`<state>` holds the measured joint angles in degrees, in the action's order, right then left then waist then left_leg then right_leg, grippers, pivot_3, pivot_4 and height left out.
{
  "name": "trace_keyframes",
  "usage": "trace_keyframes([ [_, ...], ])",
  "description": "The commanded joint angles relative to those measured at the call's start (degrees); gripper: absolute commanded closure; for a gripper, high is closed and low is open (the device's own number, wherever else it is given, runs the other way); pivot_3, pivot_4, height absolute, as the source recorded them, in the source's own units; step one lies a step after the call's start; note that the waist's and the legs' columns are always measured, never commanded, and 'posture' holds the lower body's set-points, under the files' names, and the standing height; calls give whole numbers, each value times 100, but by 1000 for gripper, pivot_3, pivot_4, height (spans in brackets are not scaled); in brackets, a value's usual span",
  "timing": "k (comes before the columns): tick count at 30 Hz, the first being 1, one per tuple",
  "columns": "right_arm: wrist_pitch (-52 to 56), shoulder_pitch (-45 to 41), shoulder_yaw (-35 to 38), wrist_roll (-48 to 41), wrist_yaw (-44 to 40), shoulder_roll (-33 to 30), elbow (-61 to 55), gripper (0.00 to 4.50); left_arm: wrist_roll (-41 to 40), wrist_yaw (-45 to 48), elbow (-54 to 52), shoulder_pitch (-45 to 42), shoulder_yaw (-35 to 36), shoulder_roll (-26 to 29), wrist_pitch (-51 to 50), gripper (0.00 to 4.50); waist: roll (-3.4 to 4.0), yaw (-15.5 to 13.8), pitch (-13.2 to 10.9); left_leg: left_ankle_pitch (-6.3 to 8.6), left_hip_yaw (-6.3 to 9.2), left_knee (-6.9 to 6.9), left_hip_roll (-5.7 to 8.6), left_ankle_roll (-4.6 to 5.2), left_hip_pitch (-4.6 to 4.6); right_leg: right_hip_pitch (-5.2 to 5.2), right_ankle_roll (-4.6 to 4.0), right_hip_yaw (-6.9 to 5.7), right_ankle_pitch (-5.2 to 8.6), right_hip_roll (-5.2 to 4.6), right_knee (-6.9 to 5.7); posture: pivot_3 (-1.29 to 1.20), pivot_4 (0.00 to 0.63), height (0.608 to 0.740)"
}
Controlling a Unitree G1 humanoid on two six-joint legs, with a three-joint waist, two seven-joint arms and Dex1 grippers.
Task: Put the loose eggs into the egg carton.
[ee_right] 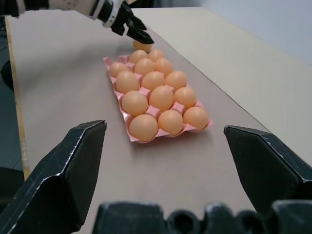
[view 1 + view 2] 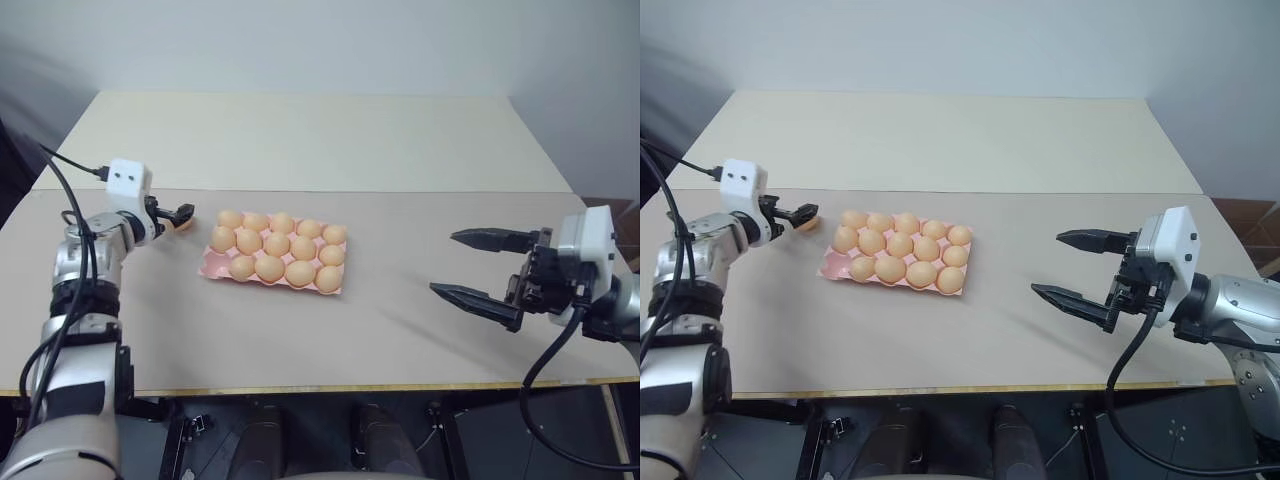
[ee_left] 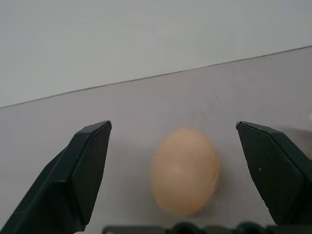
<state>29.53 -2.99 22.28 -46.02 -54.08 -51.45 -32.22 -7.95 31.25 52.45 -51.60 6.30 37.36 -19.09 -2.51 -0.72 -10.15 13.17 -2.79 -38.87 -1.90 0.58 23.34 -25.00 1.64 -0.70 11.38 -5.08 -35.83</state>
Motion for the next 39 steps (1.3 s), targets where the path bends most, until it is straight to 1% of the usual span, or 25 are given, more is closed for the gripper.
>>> trace_keyframes([
  [1,72,-3,320,-192,95,-85,-268,0,226,35,861,-487,-56,-81,479,30,-1,-2,0,0,0,-1,0,0,0,0,1,0,0,0,0,0,150,740],
  [3,99,9,351,-207,138,-70,-320,0,332,14,1199,-643,-94,-124,553,30,-4,7,1,0,0,-2,0,0,1,0,5,0,1,-1,0,0,150,740],
  [6,121,40,401,-218,191,-51,-374,0,439,53,1439,-718,-125,-148,651,613,-5,12,1,0,-1,-2,-1,0,1,-1,8,1,2,-1,-1,0,150,740],
  [8,115,56,405,-211,245,-46,-392,0,459,83,1497,-713,-110,-138,709,1202,-5,5,1,0,0,-2,-2,0,1,-1,8,0,2,-1,-2,0,150,740],
  [12,76,93,391,-175,300,-45,-382,0,455,133,1492,-681,-50,-56,779,2532,-6,2,1,0,0,-5,0,0,2,-1,9,-1,0,-4,-3,0,150,740],
  [13,66,101,391,-170,307,-44,-382,0,446,199,1383,-664,-39,-6,789,2656,-6,2,1,0,0,-5,0,0,2,-1,9,-1,0,-4,-3,0,150,740],
  [17,59,144,397,-187,354,-17,-402,0,243,717,610,-370,102,245,837,2656,-6,21,1,0,0,-4,-2,0,5,-4,4,0,-3,-2,-4,0,150,740],
  [19,36,197,399,-174,348,-1,-409,0,103,1104,-77,-7,148,401,781,2656,-6,36,1,0,-1,-2,-3,-1,5,-7,-6,1,-8,-2,-4,0,150,740],
  [20,27,225,398,-174,346,7,-419,0,-66,1369,-673,310,227,506,666,2656,-5,41,1,0,-2,-1,-3,-1,4,-7,-26,3,-20,-2,-4,0,150,740],
  [24,4,273,367,-172,360,38,-443,0,-819,2278,-2727,1589,512,757,228,2656,-5,50,1,0,-3,-1,-5,-1,4,-8,-31,5,-23,-6,-4,0,150,740],
  [27,-10,273,304,-164,391,79,-458,0,-1267,2614,-3877,2517,619,792,-182,2656,-4,45,1,0,-4,-3,-9,0,-2,-4,-31,7,-22,-11,-5,0,150,740],
  [29,-23,274,269,-152,399,99,-463,0,-1436,2625,-4330,2858,642,729,-335,2656,-4,16,2,0,-3,-4,-11,-1,-7,-2,-25,6,-18,-10,-7,0,150,740],
  [30,-31,259,245,-141,397,103,-452,0,-1544,2644,-4580,2988,596,669,-453,2656,-5,-5,1,0,-2,-4,-10,-1,-7,-2,0,5,-2,-8,-8,0,150,740],
  [32,-35,227,216,-135,393,110,-430,0,-1622,2635,-4887,3127,472,595,-633,2656,-4,-33,2,-1,1,-5,-9,-1,-7,-1,6,1,2,-6,-8,0,150,740],
  [37,-34,186,225,-131,433,130,-450,0,-1413,2313,-4979,3248,223,459,-886,2656,-4,-12,2,0,-1,-4,-5,-1,-5,-1,7,5,2,-5,-4,0,150,740],
  [38,-25,190,243,-133,461,140,-466,0,-1439,2331,-4978,3253,231,485,-918,1986,-5,-4,2,0,-1,-3,-5,-1,-5,-1,7,5,2,-4,-4,0,150,740],
  [39,-16,203,270,-148,471,146,-482,0,-1487,2315,-4982,3247,274,500,-975,1738,-5,5,2,0,0,-3,-6,-1,-5,-1,7,5,2,-3,-4,0,150,740],
])
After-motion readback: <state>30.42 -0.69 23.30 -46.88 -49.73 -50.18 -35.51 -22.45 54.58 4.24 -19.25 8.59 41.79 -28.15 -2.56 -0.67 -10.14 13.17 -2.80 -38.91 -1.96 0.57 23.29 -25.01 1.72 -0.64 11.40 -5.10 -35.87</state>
